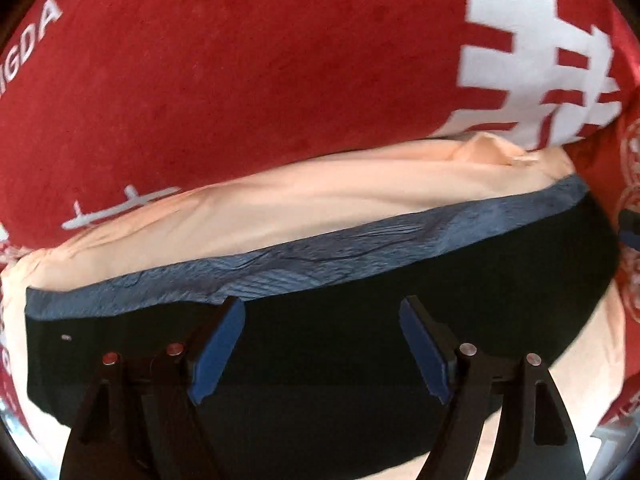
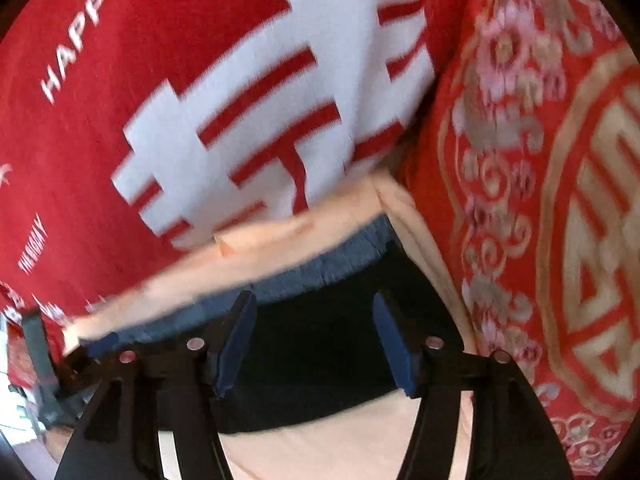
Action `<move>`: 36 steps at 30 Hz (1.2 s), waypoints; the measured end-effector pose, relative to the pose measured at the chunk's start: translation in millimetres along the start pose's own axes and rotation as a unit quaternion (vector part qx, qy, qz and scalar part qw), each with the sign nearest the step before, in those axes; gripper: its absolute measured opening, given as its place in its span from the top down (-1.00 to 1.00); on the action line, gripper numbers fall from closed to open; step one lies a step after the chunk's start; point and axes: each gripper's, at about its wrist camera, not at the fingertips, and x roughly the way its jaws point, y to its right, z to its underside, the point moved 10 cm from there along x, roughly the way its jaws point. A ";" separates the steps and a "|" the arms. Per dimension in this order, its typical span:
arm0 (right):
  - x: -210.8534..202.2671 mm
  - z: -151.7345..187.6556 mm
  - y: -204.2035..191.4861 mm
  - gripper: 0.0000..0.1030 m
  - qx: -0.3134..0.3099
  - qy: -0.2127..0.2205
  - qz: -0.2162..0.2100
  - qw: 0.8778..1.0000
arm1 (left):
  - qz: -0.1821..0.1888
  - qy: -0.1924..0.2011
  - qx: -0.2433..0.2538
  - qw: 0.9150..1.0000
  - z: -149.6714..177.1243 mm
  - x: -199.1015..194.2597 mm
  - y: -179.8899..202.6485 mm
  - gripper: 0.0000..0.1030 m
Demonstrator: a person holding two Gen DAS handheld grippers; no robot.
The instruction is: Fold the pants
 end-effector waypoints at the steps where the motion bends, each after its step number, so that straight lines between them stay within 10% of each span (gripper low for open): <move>1: 10.5 6.4 2.2 -0.23 0.007 -0.019 -0.008 1.000 | -0.005 0.001 -0.004 1.000 -0.3 3.4 -1.6 -0.56; 4: 34.6 9.1 -6.4 0.19 0.014 -0.044 -0.032 0.998 | -0.026 0.004 -0.012 1.000 -3.1 16.9 -3.5 -0.56; 9: 82.6 35.2 -79.3 0.29 -0.055 -0.117 -0.109 0.986 | -0.059 -0.001 -0.029 0.998 -4.6 53.9 -6.7 -0.59; 15: 133.3 31.7 -90.6 0.52 -0.122 -0.107 -0.040 0.986 | -0.094 0.009 -0.063 0.994 -29.7 73.8 -36.1 -0.65; 19: 128.9 4.6 -67.1 0.43 -0.077 -0.085 -0.005 0.993 | -0.103 0.009 -0.072 0.992 -27.3 57.0 -55.7 -0.65; 23: 83.2 16.4 -45.8 -0.10 -0.015 -0.071 -0.041 0.997 | -0.105 0.001 -0.065 0.992 0.4 36.3 -66.0 -0.65; 32: 35.1 83.3 68.4 -0.10 0.162 -0.042 0.044 0.985 | -0.105 -0.034 -0.095 0.989 58.9 41.4 -62.5 -0.65; 36: 44.1 73.5 73.7 0.73 0.194 -0.033 0.030 0.980 | -0.114 -0.012 -0.081 0.990 52.5 39.6 -61.5 -0.65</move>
